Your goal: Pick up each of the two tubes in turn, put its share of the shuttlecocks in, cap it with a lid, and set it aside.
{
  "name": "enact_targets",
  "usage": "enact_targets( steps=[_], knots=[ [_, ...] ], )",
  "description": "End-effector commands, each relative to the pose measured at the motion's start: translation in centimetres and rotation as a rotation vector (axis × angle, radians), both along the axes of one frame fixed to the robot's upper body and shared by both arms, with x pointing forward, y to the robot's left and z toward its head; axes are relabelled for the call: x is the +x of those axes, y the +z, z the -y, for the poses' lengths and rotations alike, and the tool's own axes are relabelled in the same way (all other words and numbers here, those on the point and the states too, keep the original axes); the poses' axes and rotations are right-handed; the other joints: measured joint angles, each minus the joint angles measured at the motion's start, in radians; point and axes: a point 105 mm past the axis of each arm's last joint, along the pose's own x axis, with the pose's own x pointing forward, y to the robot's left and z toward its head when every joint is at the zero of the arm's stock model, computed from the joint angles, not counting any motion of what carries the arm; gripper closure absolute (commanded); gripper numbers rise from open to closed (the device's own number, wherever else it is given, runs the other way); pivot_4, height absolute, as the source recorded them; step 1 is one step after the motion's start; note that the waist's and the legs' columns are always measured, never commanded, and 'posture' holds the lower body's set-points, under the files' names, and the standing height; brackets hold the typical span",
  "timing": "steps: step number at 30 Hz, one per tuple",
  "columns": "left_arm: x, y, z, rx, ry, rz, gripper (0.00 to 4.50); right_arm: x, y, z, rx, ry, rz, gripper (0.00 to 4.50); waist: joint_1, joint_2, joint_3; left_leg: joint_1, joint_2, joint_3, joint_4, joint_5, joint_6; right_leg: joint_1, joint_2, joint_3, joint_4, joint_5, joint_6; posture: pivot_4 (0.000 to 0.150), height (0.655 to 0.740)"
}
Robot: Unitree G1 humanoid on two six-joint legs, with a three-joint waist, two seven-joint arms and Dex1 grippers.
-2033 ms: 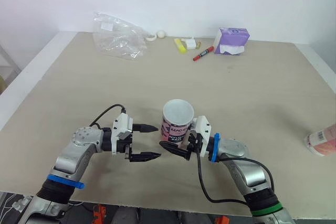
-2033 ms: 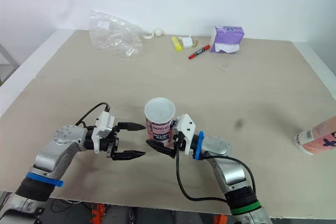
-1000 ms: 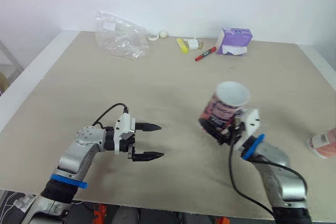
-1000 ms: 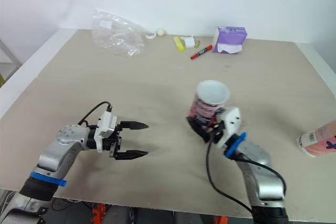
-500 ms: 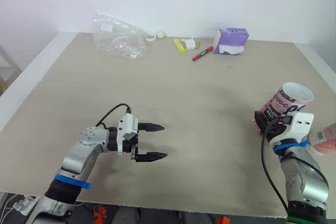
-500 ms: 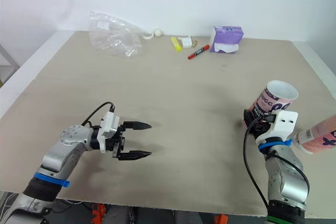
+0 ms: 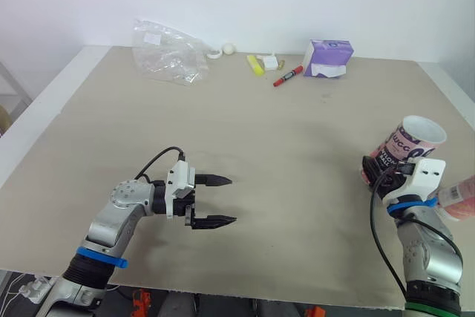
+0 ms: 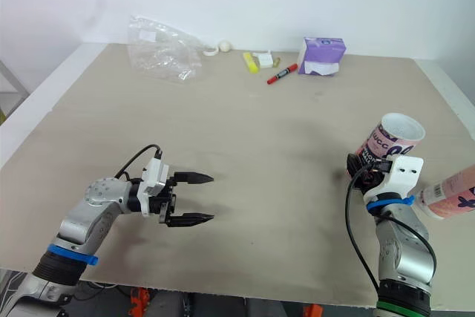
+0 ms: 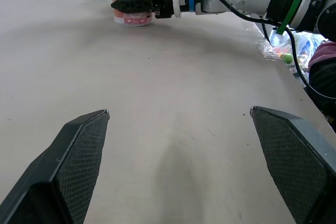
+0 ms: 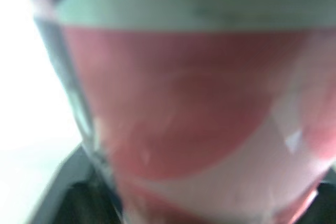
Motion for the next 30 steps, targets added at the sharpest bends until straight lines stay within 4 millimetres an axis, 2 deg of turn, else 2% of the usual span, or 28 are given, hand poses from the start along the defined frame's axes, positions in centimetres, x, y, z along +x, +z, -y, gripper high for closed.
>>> enact_targets(
  steps=[1,7,15,19,22,26,28,30],
  knots=[
    [0.0,0.6,0.2,-0.004,-0.017,0.031,0.0,-0.5,0.6,0.3,-0.022,-0.002,0.015,0.12,0.0,0.0,0.0,0.0,0.0,0.0,0.0,0.0,0.0,0.0,0.0,0.0,0.0,0.0,0.0,0.15,0.74],
    [0.1,0.5,0.1,0.002,-0.023,0.03,0.0,-2.1,0.6,-0.4,-0.041,0.02,0.003,0.12,0.001,0.001,0.0,0.0,0.0,0.0,0.0,0.0,0.0,0.0,0.0,0.0,0.0,0.0,0.0,0.15,0.74],
    [0.4,0.4,0.1,0.006,-0.022,0.024,0.0,-6.3,0.9,-1.8,-0.055,0.054,-0.026,0.12,0.002,0.003,-0.001,0.0,0.0,0.0,-0.001,0.0,0.0,0.0,0.0,0.0,0.0,-0.003,-0.004,0.15,0.74],
    [1.2,0.2,-0.2,0.021,0.032,0.033,0.0,-8.9,0.4,-3.7,-0.161,0.242,-0.101,0.12,0.003,0.003,-0.002,0.001,0.0,0.0,-0.001,0.0,0.0,0.001,0.0,0.0,0.0,-0.005,-0.004,0.15,0.74],
    [2.3,0.0,-1.0,0.047,0.112,0.06,0.0,-9.8,1.4,-5.8,-0.213,0.464,-0.079,0.12,0.003,0.005,-0.003,0.001,-0.001,0.001,0.0,0.0,0.0,0.0,-0.001,0.0,0.0,-0.004,-0.004,0.15,0.74],
    [2.8,-0.4,-2.1,0.099,0.165,0.098,0.0,-8.7,3.4,-8.7,-0.211,0.704,0.005,0.12,-0.014,0.001,-0.001,0.002,0.001,0.002,0.0,0.0,0.0,0.001,-0.001,0.0,0.0,-0.002,-0.004,0.15,0.74],
    [3.1,-0.7,-3.1,0.139,0.2,0.096,0.0,-7.9,3.5,-11.2,-0.238,0.903,0.016,0.12,-0.019,0.001,-0.001,0.003,0.001,0.002,0.0,0.0,0.0,0.001,0.0,0.0,0.0,-0.001,-0.004,0.15,0.74],
    [3.2,-0.8,-3.9,0.168,0.22,0.113,0.0,-7.5,3.4,-12.5,-0.255,1.025,0.01,0.12,-0.02,0.001,-0.001,0.003,0.002,0.002,0.0,0.001,0.001,0.001,0.001,0.0,0.0,-0.001,-0.004,0.15,0.74]
  ],
)
